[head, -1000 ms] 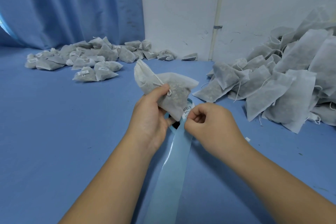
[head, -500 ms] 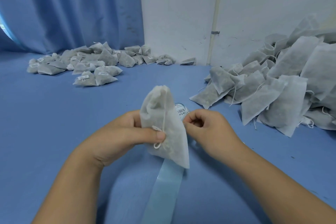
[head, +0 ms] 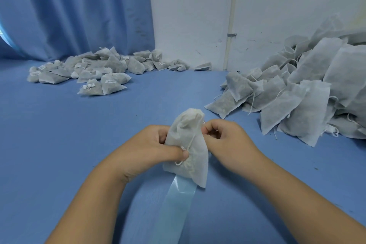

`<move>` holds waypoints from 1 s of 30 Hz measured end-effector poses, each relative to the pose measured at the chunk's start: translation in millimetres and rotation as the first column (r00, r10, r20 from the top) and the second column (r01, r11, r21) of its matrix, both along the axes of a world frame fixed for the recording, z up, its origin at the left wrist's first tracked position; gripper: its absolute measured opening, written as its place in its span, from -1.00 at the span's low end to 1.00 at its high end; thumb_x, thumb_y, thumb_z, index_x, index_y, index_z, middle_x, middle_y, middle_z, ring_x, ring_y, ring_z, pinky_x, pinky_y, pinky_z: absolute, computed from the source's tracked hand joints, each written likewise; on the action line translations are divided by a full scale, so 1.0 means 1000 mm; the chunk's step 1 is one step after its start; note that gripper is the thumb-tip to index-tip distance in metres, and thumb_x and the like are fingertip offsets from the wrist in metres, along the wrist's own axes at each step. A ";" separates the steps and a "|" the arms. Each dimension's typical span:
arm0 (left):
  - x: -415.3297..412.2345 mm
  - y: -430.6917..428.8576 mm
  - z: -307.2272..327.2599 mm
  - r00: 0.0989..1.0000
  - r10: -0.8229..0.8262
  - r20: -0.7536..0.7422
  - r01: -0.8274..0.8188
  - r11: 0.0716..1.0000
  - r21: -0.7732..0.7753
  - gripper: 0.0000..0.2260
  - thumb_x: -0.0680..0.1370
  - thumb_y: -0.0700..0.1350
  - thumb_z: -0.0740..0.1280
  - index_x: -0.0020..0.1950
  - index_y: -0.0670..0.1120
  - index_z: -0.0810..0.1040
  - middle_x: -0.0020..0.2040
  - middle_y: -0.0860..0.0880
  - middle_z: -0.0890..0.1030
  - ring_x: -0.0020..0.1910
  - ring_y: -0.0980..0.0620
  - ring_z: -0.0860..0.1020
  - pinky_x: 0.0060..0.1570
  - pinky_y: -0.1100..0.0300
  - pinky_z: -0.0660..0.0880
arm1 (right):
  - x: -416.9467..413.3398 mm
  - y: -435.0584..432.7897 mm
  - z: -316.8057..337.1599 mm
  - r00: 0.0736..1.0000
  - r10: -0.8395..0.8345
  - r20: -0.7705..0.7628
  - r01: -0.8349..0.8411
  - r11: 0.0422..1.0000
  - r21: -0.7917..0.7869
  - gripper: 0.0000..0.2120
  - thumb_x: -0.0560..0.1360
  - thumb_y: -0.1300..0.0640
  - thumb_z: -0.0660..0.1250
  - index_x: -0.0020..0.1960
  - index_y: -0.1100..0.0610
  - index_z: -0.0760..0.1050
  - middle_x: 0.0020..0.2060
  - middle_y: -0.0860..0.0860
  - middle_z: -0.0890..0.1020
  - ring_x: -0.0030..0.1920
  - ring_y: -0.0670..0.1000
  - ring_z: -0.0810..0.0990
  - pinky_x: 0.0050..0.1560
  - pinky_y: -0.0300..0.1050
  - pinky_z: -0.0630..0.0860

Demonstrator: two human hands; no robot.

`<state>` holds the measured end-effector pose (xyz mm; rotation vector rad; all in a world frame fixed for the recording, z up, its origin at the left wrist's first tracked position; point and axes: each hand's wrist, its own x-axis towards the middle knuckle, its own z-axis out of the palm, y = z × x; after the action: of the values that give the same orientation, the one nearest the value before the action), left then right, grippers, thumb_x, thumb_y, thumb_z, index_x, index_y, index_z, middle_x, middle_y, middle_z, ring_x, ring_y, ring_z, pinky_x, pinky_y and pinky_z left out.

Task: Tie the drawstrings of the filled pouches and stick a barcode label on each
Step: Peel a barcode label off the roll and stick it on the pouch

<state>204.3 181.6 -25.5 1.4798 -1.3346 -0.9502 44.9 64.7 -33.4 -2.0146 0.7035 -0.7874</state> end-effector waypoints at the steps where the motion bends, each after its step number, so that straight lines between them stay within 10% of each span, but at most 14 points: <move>1: 0.001 0.000 -0.001 1.000 0.004 -0.013 -0.004 1.000 0.004 -0.72 0.29 -0.01 0.46 -0.05 -0.08 0.70 -0.06 -0.12 0.71 -0.05 0.02 0.66 0.06 0.13 0.54 | -0.001 0.000 0.000 1.000 -0.008 -0.004 0.008 1.000 0.005 -0.81 0.46 0.22 0.35 -0.30 0.05 0.52 -0.46 -0.10 0.52 -0.45 -0.14 0.39 -0.40 -0.33 0.36; 6: 0.006 -0.001 -0.003 0.998 0.038 -0.059 -0.038 0.999 0.014 -0.70 0.28 -0.02 0.47 -0.07 -0.15 0.69 -0.09 -0.13 0.70 -0.06 -0.01 0.65 0.08 0.10 0.53 | -0.010 -0.004 0.002 1.000 -0.028 0.008 0.027 0.995 0.096 -0.82 0.41 0.26 0.31 -0.34 0.08 0.54 -0.32 0.05 0.69 -0.18 0.18 0.64 -0.08 0.08 0.58; 21: 0.007 0.003 -0.001 0.995 0.093 0.026 -0.094 0.994 0.057 -0.64 0.26 0.08 0.47 -0.03 -0.07 0.70 -0.01 -0.10 0.72 -0.01 0.02 0.67 0.14 0.10 0.52 | -0.062 -0.029 -0.001 0.984 -0.139 0.116 0.084 0.919 0.386 -0.79 0.49 0.28 0.30 -0.30 0.14 0.58 -0.30 0.06 0.66 -0.20 -0.01 0.68 -0.18 -0.09 0.55; 30: -0.002 0.015 0.020 0.948 0.304 -0.091 -0.316 0.930 -0.188 -0.64 0.21 0.10 0.49 -0.06 -0.01 0.72 -0.01 -0.10 0.72 0.05 -0.05 0.67 0.21 -0.05 0.51 | -0.097 -0.028 0.002 0.971 -0.110 0.214 0.014 0.914 0.406 -0.67 0.50 0.29 0.30 -0.37 0.04 0.62 -0.31 0.02 0.64 -0.25 0.00 0.64 -0.25 -0.13 0.51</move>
<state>202.6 196.4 -5.6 1.4405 -1.0773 -0.6311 -52.6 36.8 -31.8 -1.5063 0.7289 -0.8240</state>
